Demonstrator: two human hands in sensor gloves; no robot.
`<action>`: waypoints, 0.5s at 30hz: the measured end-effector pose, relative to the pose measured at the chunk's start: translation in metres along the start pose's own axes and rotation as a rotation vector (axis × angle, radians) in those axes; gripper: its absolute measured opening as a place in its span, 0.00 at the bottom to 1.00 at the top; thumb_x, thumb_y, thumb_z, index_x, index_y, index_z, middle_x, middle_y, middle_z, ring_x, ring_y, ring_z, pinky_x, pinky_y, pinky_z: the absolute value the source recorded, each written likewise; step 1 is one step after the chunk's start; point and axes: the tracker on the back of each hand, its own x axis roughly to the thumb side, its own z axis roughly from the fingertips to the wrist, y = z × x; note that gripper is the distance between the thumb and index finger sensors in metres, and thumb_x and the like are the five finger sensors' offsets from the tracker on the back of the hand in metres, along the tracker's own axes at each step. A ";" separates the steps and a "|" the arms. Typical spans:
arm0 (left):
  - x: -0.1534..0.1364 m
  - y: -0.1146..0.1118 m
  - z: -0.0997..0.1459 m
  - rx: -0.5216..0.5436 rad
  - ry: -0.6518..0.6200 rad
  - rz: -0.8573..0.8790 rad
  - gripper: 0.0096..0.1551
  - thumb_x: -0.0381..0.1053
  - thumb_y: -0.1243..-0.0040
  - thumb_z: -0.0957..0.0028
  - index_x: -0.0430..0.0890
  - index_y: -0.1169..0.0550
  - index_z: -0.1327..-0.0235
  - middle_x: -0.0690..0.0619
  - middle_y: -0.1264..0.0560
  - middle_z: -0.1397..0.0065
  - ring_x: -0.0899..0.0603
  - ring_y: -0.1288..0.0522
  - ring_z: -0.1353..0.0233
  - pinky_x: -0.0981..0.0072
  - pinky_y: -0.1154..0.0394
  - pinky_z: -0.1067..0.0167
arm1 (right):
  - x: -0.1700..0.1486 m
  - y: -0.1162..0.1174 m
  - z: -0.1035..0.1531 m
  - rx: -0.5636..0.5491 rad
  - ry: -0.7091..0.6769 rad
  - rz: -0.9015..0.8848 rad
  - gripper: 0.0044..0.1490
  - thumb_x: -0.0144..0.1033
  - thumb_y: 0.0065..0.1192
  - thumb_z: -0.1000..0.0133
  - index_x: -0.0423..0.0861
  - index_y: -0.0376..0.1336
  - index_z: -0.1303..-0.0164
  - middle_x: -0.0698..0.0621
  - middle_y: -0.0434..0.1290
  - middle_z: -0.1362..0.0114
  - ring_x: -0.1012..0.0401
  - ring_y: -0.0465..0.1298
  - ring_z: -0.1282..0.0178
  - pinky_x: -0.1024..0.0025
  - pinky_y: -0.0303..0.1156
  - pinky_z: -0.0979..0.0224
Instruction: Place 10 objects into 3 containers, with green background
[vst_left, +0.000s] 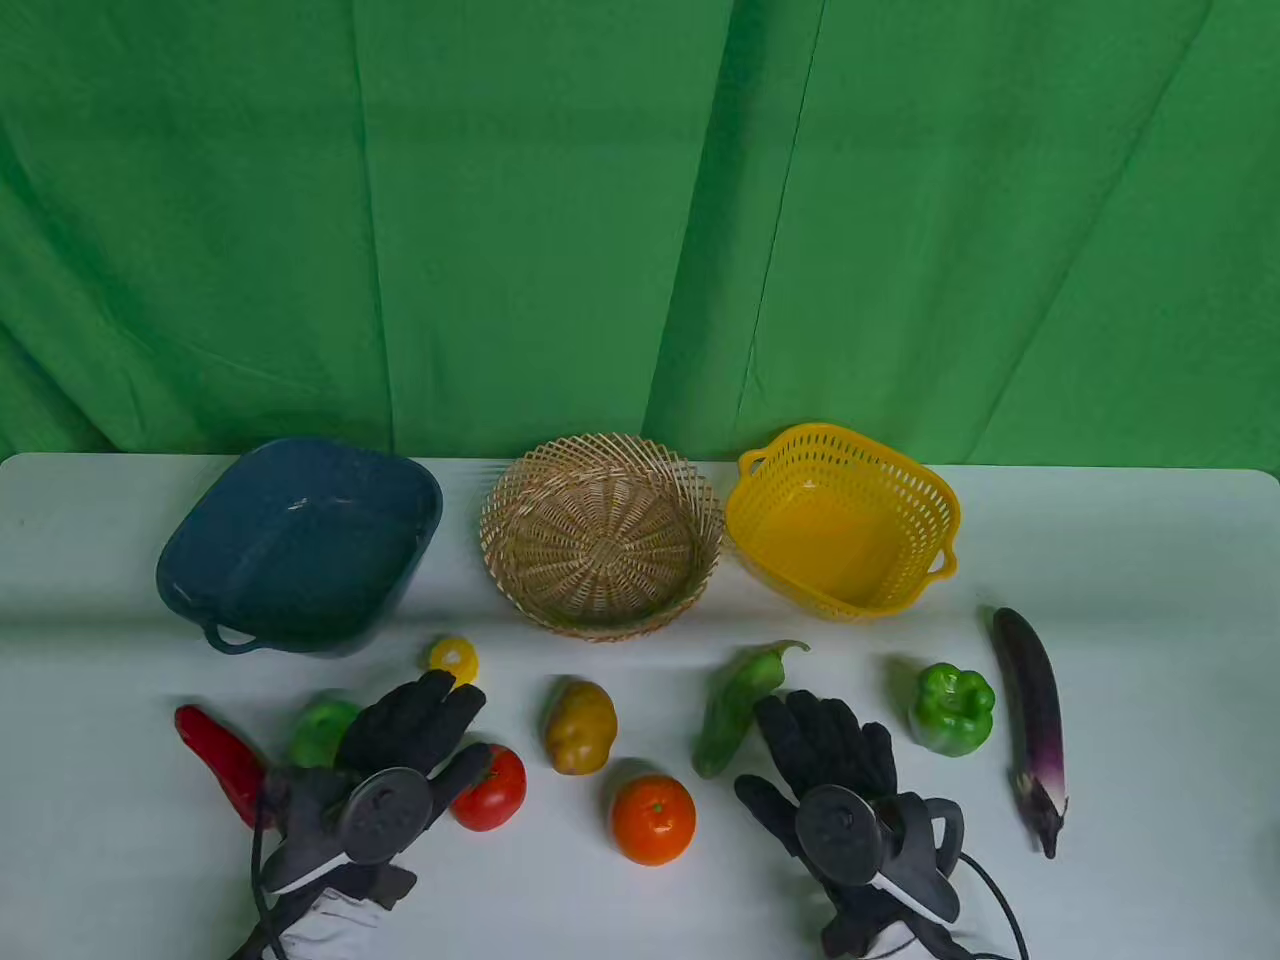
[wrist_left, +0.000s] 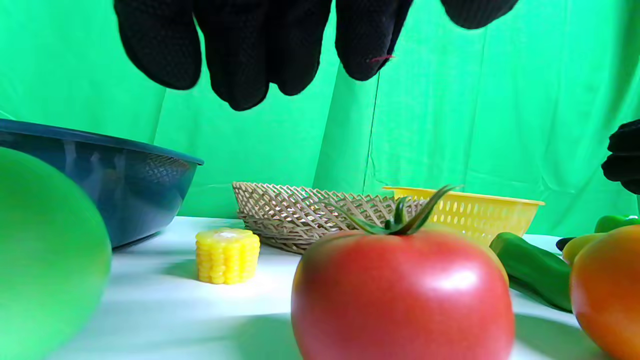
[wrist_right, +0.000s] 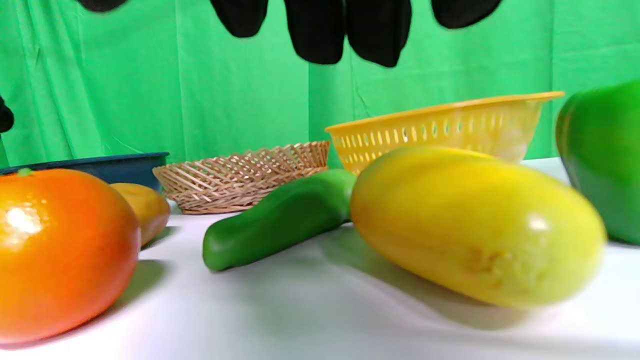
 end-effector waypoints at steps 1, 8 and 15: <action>0.000 0.000 0.000 -0.001 0.000 -0.001 0.37 0.71 0.60 0.38 0.58 0.33 0.17 0.44 0.31 0.16 0.36 0.27 0.20 0.38 0.30 0.31 | 0.000 -0.001 0.000 0.000 0.000 -0.001 0.47 0.68 0.41 0.39 0.56 0.45 0.12 0.41 0.54 0.09 0.38 0.55 0.13 0.30 0.48 0.16; 0.000 0.000 0.000 0.000 0.001 -0.004 0.37 0.71 0.60 0.38 0.58 0.33 0.17 0.44 0.31 0.16 0.36 0.27 0.20 0.38 0.30 0.31 | 0.001 -0.001 0.000 -0.004 -0.003 -0.002 0.47 0.68 0.41 0.39 0.56 0.45 0.12 0.41 0.54 0.09 0.38 0.55 0.13 0.30 0.48 0.17; 0.000 0.001 0.000 0.003 0.002 -0.002 0.37 0.71 0.60 0.38 0.58 0.34 0.17 0.44 0.31 0.16 0.36 0.27 0.20 0.38 0.30 0.31 | 0.001 -0.003 0.000 0.002 -0.002 -0.005 0.47 0.68 0.41 0.39 0.56 0.45 0.11 0.41 0.54 0.09 0.38 0.56 0.13 0.30 0.48 0.17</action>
